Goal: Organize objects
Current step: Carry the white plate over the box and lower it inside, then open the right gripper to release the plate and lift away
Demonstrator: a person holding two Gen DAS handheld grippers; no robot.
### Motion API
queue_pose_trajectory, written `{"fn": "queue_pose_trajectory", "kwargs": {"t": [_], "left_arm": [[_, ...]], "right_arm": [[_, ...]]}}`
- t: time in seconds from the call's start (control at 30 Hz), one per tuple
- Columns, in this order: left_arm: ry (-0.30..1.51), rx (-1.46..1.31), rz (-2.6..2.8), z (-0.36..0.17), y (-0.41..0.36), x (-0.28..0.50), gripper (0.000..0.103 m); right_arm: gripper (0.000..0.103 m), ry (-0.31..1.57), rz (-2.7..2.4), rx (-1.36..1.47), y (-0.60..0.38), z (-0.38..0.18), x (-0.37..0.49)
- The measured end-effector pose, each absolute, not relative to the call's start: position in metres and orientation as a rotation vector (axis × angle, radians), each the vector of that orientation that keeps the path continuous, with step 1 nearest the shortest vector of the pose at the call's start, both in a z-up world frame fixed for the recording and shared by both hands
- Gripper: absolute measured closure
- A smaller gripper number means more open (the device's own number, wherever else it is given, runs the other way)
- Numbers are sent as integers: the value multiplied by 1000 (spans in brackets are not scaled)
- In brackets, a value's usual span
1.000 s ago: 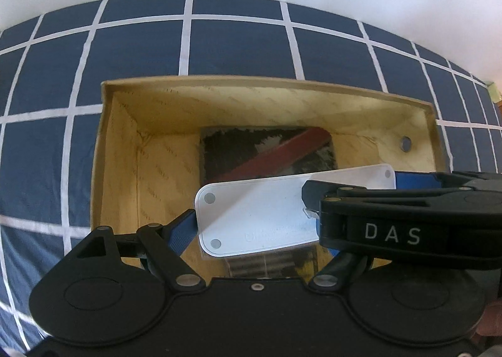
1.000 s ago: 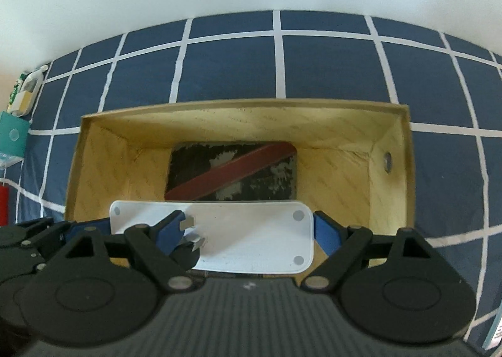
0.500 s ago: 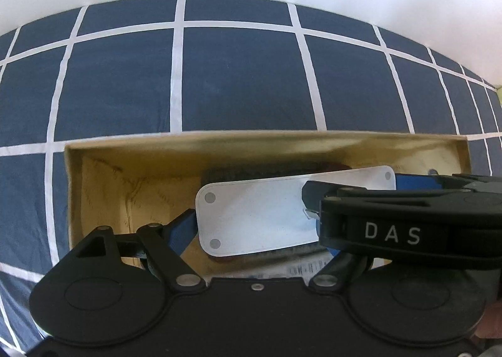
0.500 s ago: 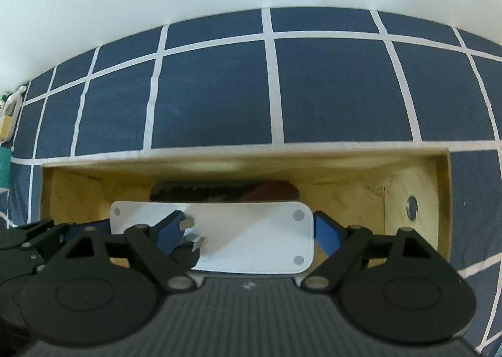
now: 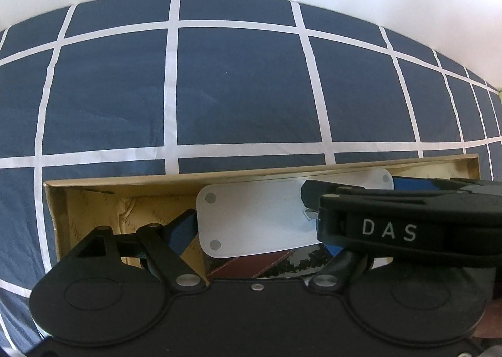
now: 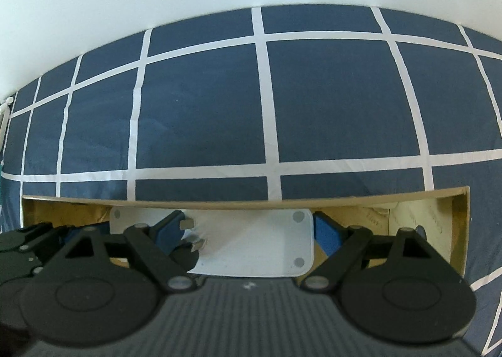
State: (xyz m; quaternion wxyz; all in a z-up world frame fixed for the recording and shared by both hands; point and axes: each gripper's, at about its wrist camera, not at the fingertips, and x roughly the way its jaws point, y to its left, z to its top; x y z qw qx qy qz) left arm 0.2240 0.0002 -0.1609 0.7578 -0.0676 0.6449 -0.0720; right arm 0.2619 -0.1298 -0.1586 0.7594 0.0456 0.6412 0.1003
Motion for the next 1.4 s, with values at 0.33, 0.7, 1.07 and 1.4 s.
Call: {"fn": "queue_pose_trajectory", "kwargs": {"t": [0.33, 0.7, 1.07, 1.4], "left_arm": [[1369, -147, -126, -134, -4, 208, 20], [1294, -169, -76, -82, -7, 155, 16], [1235, -146, -38, -41, -32, 90, 8], [1209, -96, -63, -21, -71, 38, 1]], "right_arm": [[14, 1366, 210, 116, -138, -141, 252], [6, 1279, 236, 151, -159, -90, 209], [0, 1219, 246, 131, -194, -48, 144], [0, 1175, 215, 160, -241, -26, 86]]}}
